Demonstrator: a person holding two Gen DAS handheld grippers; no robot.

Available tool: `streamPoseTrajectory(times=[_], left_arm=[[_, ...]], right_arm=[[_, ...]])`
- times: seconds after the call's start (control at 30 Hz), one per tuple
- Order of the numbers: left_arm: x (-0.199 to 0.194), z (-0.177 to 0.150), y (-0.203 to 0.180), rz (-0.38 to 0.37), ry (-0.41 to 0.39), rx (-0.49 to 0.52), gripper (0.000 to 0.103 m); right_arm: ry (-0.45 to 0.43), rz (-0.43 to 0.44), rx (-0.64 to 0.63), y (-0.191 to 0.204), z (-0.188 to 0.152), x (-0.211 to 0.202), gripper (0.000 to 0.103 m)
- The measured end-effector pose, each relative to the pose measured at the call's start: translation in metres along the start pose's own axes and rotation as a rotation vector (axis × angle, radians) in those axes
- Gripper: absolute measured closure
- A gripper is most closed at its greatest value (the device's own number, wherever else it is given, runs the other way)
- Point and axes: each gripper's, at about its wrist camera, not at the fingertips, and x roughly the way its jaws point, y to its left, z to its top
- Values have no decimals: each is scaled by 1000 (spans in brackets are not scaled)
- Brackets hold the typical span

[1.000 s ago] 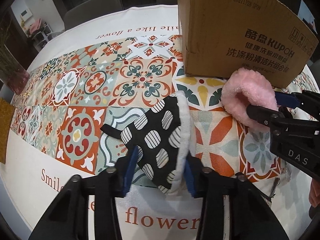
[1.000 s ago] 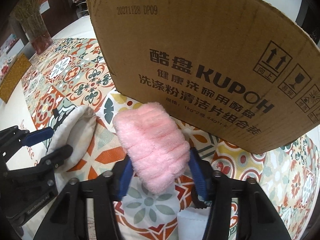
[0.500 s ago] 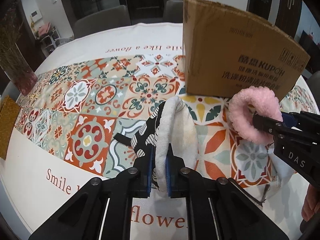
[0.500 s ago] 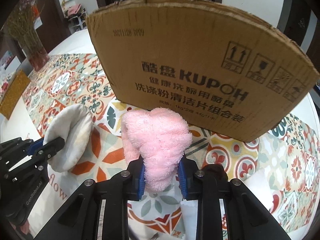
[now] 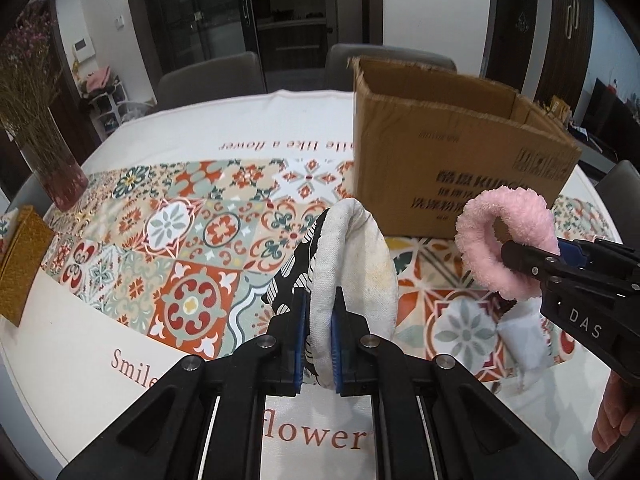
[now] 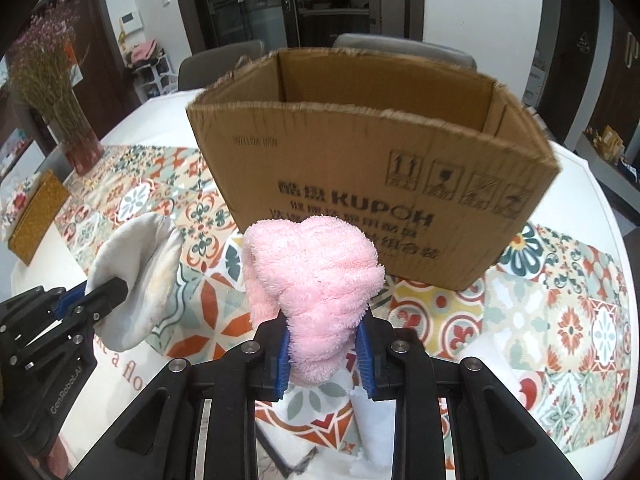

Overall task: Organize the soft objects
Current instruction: 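Grasp pink knit hat with right tool while left tool grasps patterned pouch, then lift pink hat with right tool while left tool carries pouch over the box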

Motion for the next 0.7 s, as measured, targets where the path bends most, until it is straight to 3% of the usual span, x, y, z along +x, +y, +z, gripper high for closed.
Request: streamPoseTrajectory(times=[0.7], left_arm=[[-80,20,-19,-43,-174,25,91]], right_arm=[[-168,-22,32,-8,9,-79,75]])
